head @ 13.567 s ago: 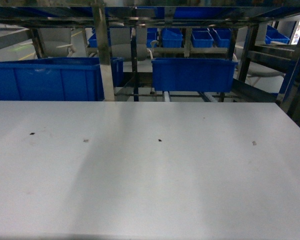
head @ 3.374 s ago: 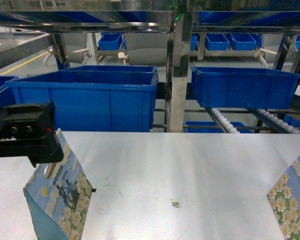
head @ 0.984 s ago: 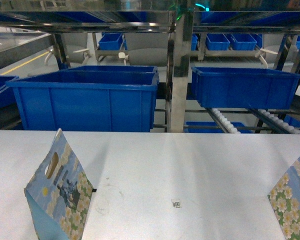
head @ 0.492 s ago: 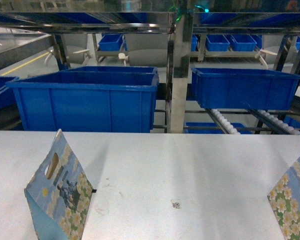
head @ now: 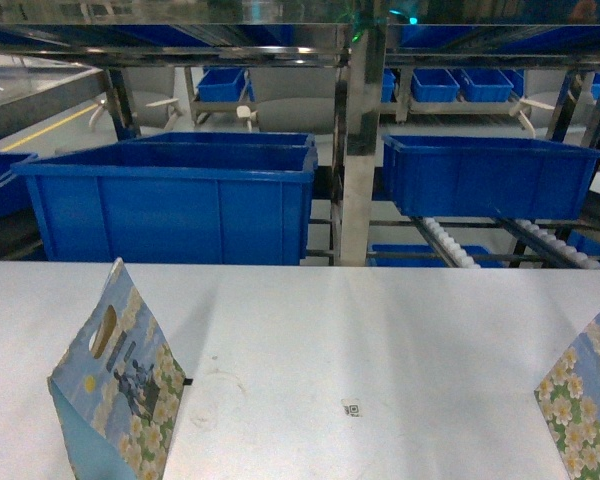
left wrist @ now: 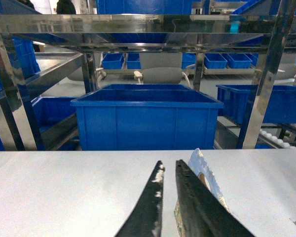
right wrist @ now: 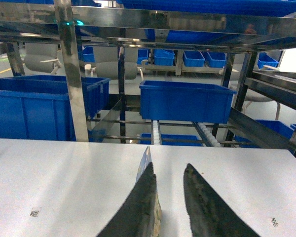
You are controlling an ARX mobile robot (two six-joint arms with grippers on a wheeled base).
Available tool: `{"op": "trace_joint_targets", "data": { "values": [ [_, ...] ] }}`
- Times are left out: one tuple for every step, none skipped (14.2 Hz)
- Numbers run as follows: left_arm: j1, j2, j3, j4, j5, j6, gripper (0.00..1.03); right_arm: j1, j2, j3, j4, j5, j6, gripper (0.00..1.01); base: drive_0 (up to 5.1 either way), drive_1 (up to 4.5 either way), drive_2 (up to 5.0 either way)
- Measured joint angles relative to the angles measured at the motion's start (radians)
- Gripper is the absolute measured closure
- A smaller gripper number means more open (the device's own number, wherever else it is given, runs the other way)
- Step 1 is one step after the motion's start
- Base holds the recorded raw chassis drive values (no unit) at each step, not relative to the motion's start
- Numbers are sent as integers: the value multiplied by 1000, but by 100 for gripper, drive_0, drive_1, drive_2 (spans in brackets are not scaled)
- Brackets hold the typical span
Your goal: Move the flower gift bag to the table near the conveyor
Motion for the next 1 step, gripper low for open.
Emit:
{"op": "trace_joint_targets", "data": {
  "values": [
    [0,0,0,0,0,0,84,0,0,0,0,0,0,76,0,0,0]
  ]
}}
